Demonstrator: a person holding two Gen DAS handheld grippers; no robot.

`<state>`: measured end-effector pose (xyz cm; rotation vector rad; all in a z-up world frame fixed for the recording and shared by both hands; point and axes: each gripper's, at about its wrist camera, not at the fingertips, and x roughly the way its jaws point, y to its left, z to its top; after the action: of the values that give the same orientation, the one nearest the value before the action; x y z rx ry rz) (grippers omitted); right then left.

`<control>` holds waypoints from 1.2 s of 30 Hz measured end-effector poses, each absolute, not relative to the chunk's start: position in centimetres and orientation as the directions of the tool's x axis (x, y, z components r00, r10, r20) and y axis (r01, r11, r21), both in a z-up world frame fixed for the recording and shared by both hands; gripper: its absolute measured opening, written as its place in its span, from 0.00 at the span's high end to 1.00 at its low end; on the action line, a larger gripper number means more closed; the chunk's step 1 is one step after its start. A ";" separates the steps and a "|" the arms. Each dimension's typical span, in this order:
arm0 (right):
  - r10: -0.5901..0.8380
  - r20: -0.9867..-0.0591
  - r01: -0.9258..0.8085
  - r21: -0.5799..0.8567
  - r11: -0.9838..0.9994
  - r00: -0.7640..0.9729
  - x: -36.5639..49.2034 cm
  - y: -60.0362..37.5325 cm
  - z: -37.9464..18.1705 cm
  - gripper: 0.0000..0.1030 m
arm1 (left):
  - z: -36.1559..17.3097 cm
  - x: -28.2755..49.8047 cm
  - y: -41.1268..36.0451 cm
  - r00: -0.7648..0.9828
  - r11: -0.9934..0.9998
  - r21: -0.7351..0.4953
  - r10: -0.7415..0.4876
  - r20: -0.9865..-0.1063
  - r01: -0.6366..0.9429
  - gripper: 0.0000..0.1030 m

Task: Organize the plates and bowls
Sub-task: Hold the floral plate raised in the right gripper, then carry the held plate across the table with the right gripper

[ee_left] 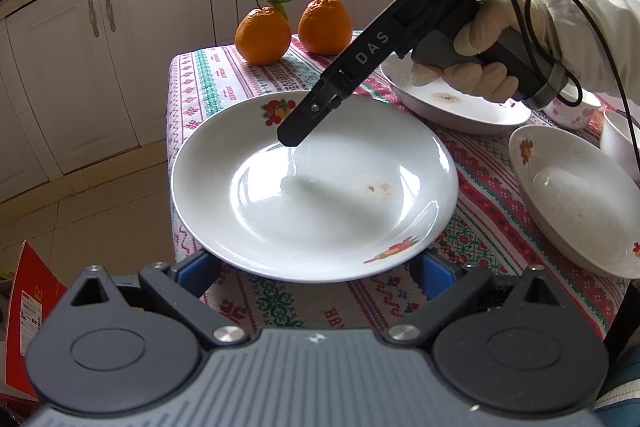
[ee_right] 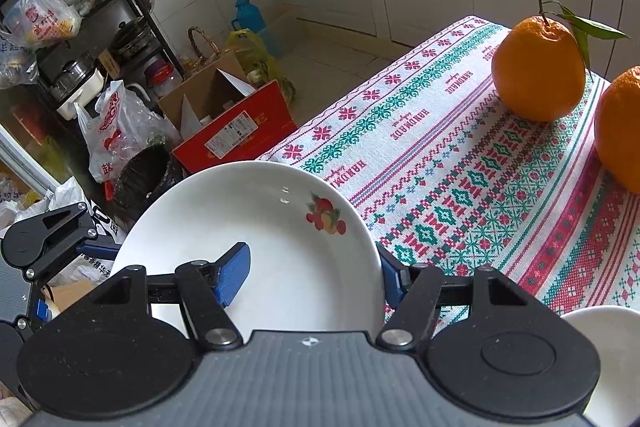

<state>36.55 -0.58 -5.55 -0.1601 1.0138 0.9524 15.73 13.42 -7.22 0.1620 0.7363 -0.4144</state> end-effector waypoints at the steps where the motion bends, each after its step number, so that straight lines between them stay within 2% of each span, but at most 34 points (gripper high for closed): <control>1: 0.603 -0.777 -0.737 0.299 0.607 0.181 36.6 -0.7 -5.6 0.30 | -7.2 15.7 13.4 0.663 0.907 -0.005 -0.312 -0.680 0.422 0.04; 8: 0.602 -0.777 -0.728 0.305 0.614 0.182 36.8 -1.1 -5.7 0.30 | -7.1 15.6 13.3 0.661 0.903 -0.011 -0.322 -0.678 0.429 0.04; 11: 0.603 -0.777 -0.728 0.305 0.614 0.183 36.7 -1.1 -5.7 0.27 | -7.2 15.6 13.2 0.663 0.904 -0.007 -0.318 -0.678 0.427 0.04; 14: 0.603 -0.777 -0.730 0.305 0.612 0.180 36.6 -0.9 -5.7 0.21 | -7.2 15.5 13.2 0.666 0.904 -0.001 -0.315 -0.676 0.427 0.04; 19: 0.594 -0.774 -0.742 0.265 0.616 0.217 35.8 -0.7 -4.8 0.00 | -7.0 14.8 13.1 0.690 0.908 0.044 -0.284 -0.666 0.417 0.03; 27: 0.581 -0.756 -0.751 0.187 0.633 0.302 32.4 -2.8 -1.0 0.00 | -5.2 11.6 13.3 0.722 0.922 0.019 -0.291 -0.628 0.388 0.02; 36: 0.544 -0.714 -0.749 0.040 0.661 0.441 23.3 -6.8 3.8 0.00 | -2.9 7.3 11.2 0.776 0.922 0.025 -0.309 -0.550 0.385 0.01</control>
<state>23.31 -6.84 3.83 -0.3014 0.7634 0.8178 7.33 11.22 -2.90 0.1393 0.5696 -0.3771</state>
